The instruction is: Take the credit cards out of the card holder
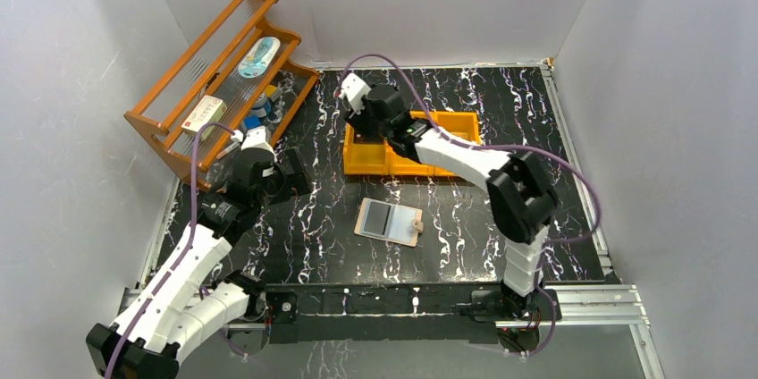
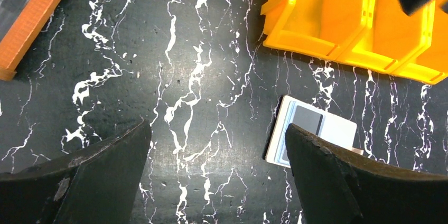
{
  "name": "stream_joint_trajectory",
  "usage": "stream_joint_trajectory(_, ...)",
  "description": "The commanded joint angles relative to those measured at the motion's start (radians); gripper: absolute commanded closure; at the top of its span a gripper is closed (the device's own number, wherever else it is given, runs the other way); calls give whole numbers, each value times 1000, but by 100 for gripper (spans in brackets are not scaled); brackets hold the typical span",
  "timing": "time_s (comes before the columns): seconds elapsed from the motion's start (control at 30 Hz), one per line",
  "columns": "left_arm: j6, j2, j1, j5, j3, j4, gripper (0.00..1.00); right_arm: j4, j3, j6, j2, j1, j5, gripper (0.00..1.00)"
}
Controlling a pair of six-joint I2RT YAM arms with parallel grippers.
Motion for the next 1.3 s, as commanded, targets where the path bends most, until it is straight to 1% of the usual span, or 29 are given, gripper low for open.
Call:
stream_joint_trajectory(0.0,-10,21,4,68,0,32,2,61,-141,389,-255,-11,17,24)
stream_joint_trajectory(0.03,-9,27,4,85,-1,42,2,57,-187,466,-305,-13,12,21)
stream_joint_trajectory(0.13,-6,50,4,141,-2,73,2,3,-305,705,-434,-14,-21,23)
stream_joint_trajectory(0.2,-2,63,4,185,-6,97,2,-35,-375,847,-502,-16,-80,24)
stream_joint_trajectory(0.27,-1,82,3,233,-12,127,2,-91,-428,972,-547,-15,-94,23)
stream_joint_trajectory(0.3,0,90,4,260,-15,149,2,-143,-451,1058,-562,-15,-100,24)
stream_joint_trajectory(0.37,-6,111,5,323,-23,182,3,-225,-494,1175,-580,-17,-103,27)
stream_joint_trajectory(0.43,-14,134,5,399,-34,227,8,-269,-527,1208,-585,-17,-143,32)
stream_joint_trajectory(0.5,-19,162,4,486,-44,267,12,-294,-544,1211,-582,-18,-210,41)
stream_joint_trajectory(0.53,-21,181,4,529,-46,283,13,-302,-550,1216,-579,-19,-243,43)
stream_joint_trajectory(0.67,-19,263,3,643,-38,298,19,-287,-607,1291,-546,-18,-379,43)
stream_joint_trajectory(0.8,-16,329,4,747,-40,328,28,-160,-706,1397,-516,-18,-500,49)
stream_joint_trajectory(0.87,-23,367,3,794,-41,343,33,-133,-740,1435,-508,-19,-501,51)
stream_joint_trajectory(0.97,-26,421,2,842,-39,356,38,-147,-752,1445,-497,-18,-477,52)
stream_joint_trajectory(1.1,-34,462,-2,874,-49,377,42,-141,-756,1454,-463,-19,-477,54)
stream_joint_trajectory(1.2,-39,493,-13,895,-41,378,46,-100,-757,1462,-430,-18,-507,60)
stream_joint_trajectory(1.27,-44,513,-21,895,-33,379,47,-98,-754,1477,-418,-21,-497,60)
